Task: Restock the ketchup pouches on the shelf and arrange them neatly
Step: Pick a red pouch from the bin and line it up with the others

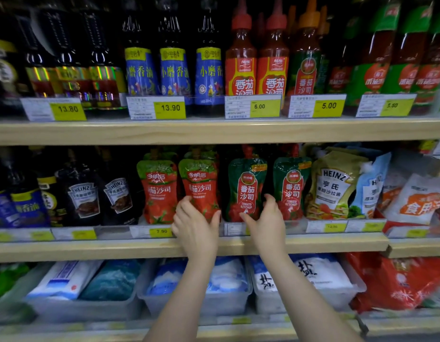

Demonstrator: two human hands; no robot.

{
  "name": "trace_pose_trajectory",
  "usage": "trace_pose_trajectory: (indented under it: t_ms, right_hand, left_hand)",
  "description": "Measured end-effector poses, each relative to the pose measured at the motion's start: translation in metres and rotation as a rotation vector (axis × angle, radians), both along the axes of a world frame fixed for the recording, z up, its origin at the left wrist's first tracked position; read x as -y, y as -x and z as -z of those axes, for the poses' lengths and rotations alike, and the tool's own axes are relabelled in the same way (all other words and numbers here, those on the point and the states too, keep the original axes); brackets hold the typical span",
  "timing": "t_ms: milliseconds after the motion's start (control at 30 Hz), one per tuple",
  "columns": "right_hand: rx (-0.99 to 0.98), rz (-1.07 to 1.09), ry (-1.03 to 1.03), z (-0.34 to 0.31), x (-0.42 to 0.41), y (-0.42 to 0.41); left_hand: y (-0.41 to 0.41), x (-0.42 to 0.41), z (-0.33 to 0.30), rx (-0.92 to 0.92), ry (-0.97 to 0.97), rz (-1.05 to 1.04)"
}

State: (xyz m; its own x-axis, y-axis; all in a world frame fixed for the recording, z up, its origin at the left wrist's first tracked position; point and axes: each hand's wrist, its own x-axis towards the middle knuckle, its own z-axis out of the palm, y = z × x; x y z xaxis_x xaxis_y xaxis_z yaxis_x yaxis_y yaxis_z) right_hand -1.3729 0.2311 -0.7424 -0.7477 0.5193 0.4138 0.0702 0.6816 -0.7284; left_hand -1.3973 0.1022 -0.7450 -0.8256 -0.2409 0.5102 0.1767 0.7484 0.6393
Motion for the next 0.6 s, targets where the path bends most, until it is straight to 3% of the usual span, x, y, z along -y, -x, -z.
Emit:
trace_pose_trajectory:
  t_ms: [267,400,500,600]
  right_hand:
    - [-0.008,0.011,-0.025,0.003,0.002,0.006]
    - [-0.118,0.028,0.001,0.0,0.005,-0.005]
    - [-0.253,-0.099,-0.103,0.0,0.03,-0.016]
    - [-0.111,-0.249,-0.06,0.0,0.064,-0.006]
  left_hand:
    - [0.012,-0.004,0.003,-0.022,0.012,-0.063]
    - [0.003,0.007,0.004,-0.112,-0.132,0.032]
    - [-0.001,0.043,0.011,-0.257,-0.206,0.057]
    - [0.011,0.077,0.013,-0.177,-0.172,-0.059]
